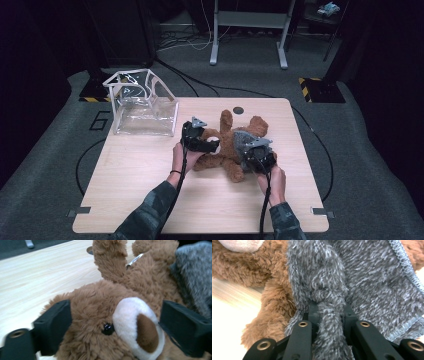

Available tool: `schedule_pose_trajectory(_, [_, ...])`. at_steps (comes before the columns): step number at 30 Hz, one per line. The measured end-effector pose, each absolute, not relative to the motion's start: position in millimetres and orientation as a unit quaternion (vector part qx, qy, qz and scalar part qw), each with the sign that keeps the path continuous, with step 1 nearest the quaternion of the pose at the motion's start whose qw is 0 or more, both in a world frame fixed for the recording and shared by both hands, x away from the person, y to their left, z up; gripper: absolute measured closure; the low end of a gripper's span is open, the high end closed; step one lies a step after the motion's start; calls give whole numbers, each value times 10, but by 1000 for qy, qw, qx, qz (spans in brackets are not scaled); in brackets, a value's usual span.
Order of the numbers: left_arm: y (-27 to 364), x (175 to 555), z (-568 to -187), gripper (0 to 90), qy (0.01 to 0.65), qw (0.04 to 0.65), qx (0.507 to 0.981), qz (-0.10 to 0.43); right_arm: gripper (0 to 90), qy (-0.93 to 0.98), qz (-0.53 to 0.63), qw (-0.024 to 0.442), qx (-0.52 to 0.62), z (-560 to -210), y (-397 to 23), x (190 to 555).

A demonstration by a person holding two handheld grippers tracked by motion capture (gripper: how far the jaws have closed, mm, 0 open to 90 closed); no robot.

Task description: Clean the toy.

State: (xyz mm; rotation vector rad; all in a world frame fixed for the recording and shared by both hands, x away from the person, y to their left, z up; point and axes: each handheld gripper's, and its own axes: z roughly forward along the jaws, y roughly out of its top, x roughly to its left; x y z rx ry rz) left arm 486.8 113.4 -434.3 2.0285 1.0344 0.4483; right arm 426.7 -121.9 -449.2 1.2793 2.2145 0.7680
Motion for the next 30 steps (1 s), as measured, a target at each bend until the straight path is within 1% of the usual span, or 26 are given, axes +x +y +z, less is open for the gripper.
schedule_pose_trajectory(4, [1126, 4980, -4463, 159, 417, 387, 807, 160, 758, 804, 288, 236, 463, -4367, -1142, 4244])
schedule_pose_trajectory(8, [1077, 5015, -4513, 184, 425, 380, 806, 160, 757, 809, 322, 219, 440, -4215, -972, 4244])
schedule_pose_trajectory(10, [1061, 5031, -4538, 192, 429, 373, 806, 161, 756, 812, 333, 198, 437, -4186, -867, 4284])
schedule_pose_trajectory(12, [1058, 5041, -4552, 198, 430, 372, 807, 159, 756, 817, 328, 178, 439, -4253, -770, 4358])
schedule_pose_trajectory(14, [1055, 5051, -4570, 202, 432, 370, 807, 156, 757, 825, 305, 169, 445, -4419, -697, 4421])
schedule_pose_trajectory(16, [1064, 5063, -4578, 204, 431, 370, 809, 153, 762, 826, 297, 170, 449, -4557, -685, 4414])
schedule_pose_trajectory(18, [1065, 5068, -4583, 207, 432, 371, 808, 154, 764, 827, 294, 163, 451, -4604, -693, 4396])
schedule_pose_trajectory(19, [1063, 5079, -4596, 207, 435, 373, 805, 151, 767, 832, 285, 156, 449, -4690, -711, 4334])
schedule_pose_trajectory(24, [1057, 5081, -4601, 208, 434, 372, 806, 150, 769, 839, 275, 146, 447, -4769, -768, 4215])
schedule_pose_trajectory(26, [1058, 5080, -4601, 208, 435, 373, 806, 149, 768, 845, 264, 149, 440, -4777, -786, 4138])
schedule_pose_trajectory(30, [1082, 5080, -4592, 207, 433, 376, 807, 138, 767, 853, 254, 132, 435, -4760, -870, 4062])
